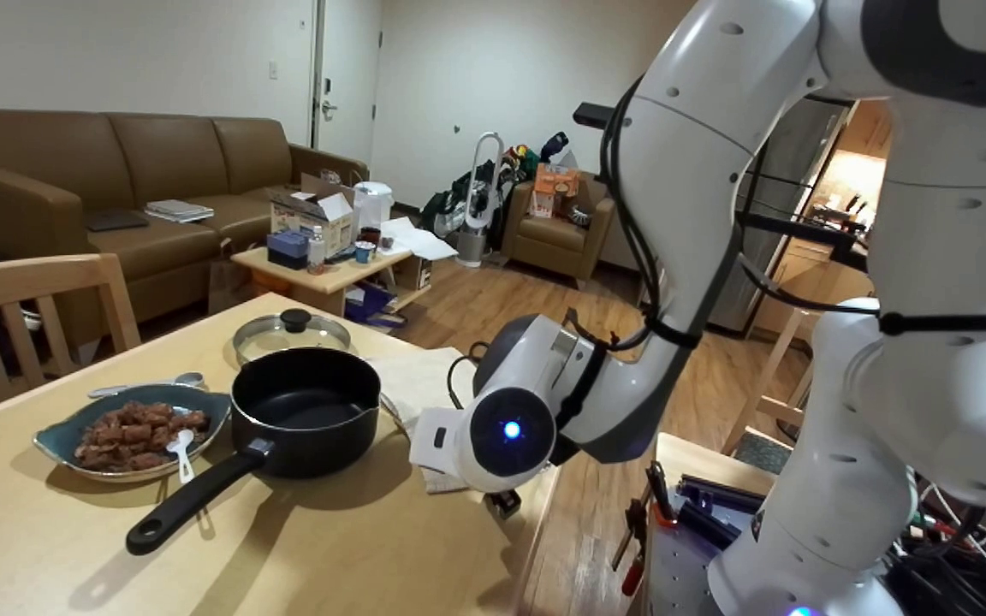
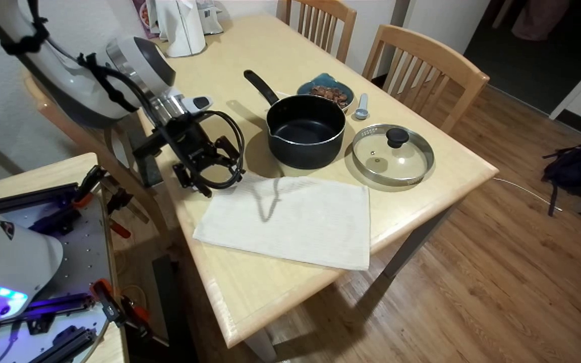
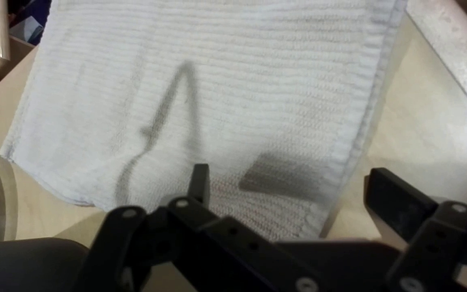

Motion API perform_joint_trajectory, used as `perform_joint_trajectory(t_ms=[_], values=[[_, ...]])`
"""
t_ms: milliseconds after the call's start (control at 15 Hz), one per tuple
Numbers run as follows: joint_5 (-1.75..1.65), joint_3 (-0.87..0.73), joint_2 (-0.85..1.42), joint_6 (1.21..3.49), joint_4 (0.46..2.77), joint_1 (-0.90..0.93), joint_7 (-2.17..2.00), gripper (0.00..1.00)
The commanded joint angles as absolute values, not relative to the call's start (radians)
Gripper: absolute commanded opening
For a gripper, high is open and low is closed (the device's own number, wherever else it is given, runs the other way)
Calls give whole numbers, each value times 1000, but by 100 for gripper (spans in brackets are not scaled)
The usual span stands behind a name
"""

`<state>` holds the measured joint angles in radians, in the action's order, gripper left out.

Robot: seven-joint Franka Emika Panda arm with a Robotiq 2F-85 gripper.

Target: Fold the towel

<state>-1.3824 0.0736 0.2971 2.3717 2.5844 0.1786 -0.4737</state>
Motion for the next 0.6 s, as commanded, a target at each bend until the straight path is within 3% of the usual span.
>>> perform_joint_trajectory(t_ms=[0, 67, 133, 533], values=[[-1399, 90, 304, 2375, 2602, 152, -533, 100], [-1399, 88, 299, 2372, 2608, 149, -541, 75], [-1399, 87, 298, 2373, 2612, 147, -546, 73], [-1404, 86, 294, 2377, 2632, 141, -584, 33]])
